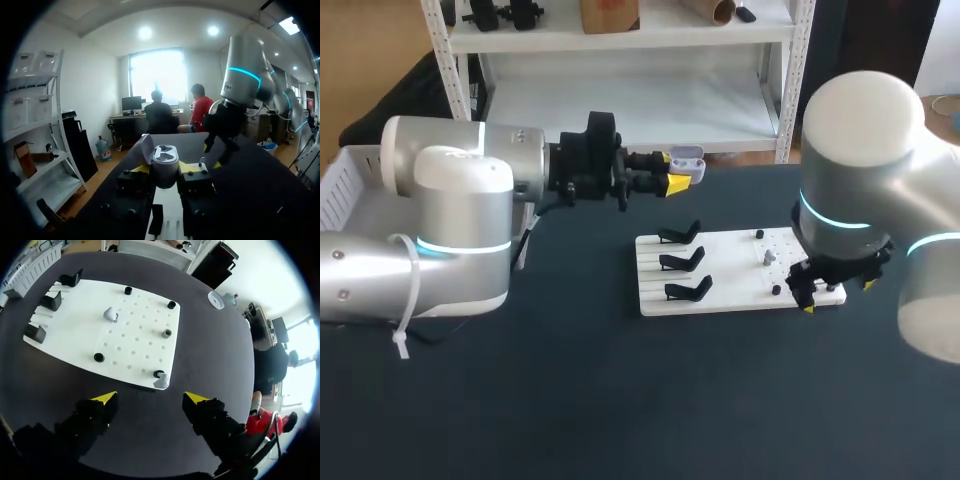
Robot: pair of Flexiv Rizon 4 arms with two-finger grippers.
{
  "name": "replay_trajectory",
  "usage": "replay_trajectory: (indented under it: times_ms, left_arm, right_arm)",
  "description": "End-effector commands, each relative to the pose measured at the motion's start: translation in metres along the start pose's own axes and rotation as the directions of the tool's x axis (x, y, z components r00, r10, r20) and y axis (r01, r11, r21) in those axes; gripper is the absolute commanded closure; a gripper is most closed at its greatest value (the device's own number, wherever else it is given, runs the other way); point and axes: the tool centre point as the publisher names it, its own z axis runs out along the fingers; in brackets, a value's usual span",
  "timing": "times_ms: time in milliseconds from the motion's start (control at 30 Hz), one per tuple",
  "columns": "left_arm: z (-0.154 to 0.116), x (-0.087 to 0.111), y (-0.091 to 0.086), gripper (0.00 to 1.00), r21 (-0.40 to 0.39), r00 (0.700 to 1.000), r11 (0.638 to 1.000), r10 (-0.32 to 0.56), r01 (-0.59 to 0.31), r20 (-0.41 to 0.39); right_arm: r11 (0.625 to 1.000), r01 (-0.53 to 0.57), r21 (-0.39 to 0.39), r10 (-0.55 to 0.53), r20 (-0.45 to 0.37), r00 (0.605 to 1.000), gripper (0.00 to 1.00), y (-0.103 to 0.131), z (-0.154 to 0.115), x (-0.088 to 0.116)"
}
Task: Pick up each earbud case from the left stands, insert the matching earbuds, close the lid, and place the case in the box.
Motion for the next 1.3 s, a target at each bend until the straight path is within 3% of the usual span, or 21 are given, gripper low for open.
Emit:
replay_trajectory:
  times_ms: [33, 100, 333, 667, 733, 1300]
  left_arm:
    - [0.000, 0.001, -0.001, 1.00, -0.004, 1.000, 1.000, 0.001, -0.001, 0.003]
    - [0.000, 0.001, -0.001, 1.00, -0.004, 1.000, 1.000, 0.001, -0.001, 0.003]
    - [0.000, 0.001, -0.001, 1.00, -0.004, 1.000, 1.000, 0.001, -0.001, 0.003]
    - [0.000, 0.001, -0.001, 1.00, -0.004, 1.000, 1.000, 0.001, -0.001, 0.003]
    - [0.000, 0.001, -0.001, 1.00, -0.004, 1.000, 1.000, 0.001, -0.001, 0.003]
    - [0.000, 0.001, -0.001, 1.00, -0.004, 1.000, 1.000, 0.001, -0.001, 0.003]
  right_arm:
    - [1.000, -0.003, -0.004, 0.003, -0.003, 1.000, 0.41, -0.003, 0.005, -0.003]
    - [1.000, -0.006, -0.006, 0.006, -0.007, 1.000, 0.40, -0.003, 0.006, -0.003]
    - [1.000, -0.009, -0.005, 0.009, -0.015, 1.000, 0.53, -0.004, 0.009, -0.005]
    - [1.000, 0.014, 0.011, -0.014, -0.018, 1.000, 0.52, -0.014, 0.009, -0.015]
    - [1.000, 0.023, 0.010, -0.023, -0.019, 1.000, 0.56, -0.014, 0.009, -0.016]
    - [0.999, 0.051, 0.004, -0.051, -0.039, 0.998, 0.54, -0.012, 0.013, -0.014]
